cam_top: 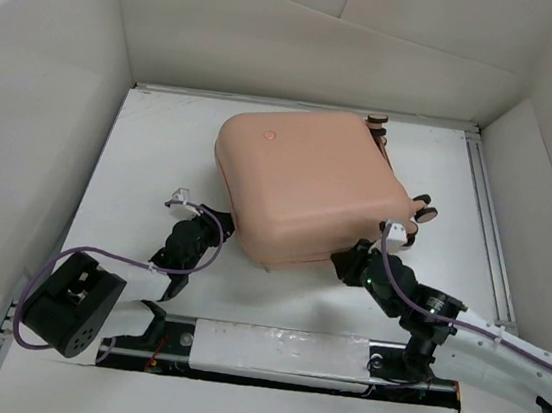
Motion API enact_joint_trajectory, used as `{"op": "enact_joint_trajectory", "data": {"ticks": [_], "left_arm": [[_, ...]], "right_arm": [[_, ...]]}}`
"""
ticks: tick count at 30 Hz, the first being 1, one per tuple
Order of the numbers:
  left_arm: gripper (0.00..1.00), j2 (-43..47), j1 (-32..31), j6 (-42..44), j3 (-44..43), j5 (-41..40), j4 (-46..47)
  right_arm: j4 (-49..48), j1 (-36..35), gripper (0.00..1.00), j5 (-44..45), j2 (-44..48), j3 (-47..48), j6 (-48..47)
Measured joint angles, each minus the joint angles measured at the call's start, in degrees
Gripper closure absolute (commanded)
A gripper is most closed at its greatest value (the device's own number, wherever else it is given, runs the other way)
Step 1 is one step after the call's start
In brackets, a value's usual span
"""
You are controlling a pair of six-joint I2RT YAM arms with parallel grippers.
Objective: Pack the luggage
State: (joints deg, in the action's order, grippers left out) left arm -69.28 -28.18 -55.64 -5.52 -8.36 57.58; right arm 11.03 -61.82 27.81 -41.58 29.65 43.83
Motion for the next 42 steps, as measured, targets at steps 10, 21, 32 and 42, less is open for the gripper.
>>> {"op": "enact_joint_trajectory", "data": {"ticks": [10, 21, 32, 42], "left_arm": [[1.0, 2.4, -6.12, 0.17, 1.33, -1.36, -1.01], [0.67, 12.96, -31.1, -1.73, -0.46, -8.31, -8.72], [0.35, 27.23, -16.37, -5.01, -0.11, -11.06, -23.71], [0.38, -1.92, -13.7, -5.05, -8.22, -1.22, -14.49]], "right_arm": [[1.51, 31.04, 0.82, -13.73, -13.99, 2.29, -8.41], [-12.57, 44.54, 0.59, -24.09, -30.03, 14.21, -22.12], [-15.04, 34.69, 0.89, -23.96, -1.86, -9.25, -19.45], [-18.32, 34.99, 0.53, -24.24, -7.34, -9.46, -25.18]]}}
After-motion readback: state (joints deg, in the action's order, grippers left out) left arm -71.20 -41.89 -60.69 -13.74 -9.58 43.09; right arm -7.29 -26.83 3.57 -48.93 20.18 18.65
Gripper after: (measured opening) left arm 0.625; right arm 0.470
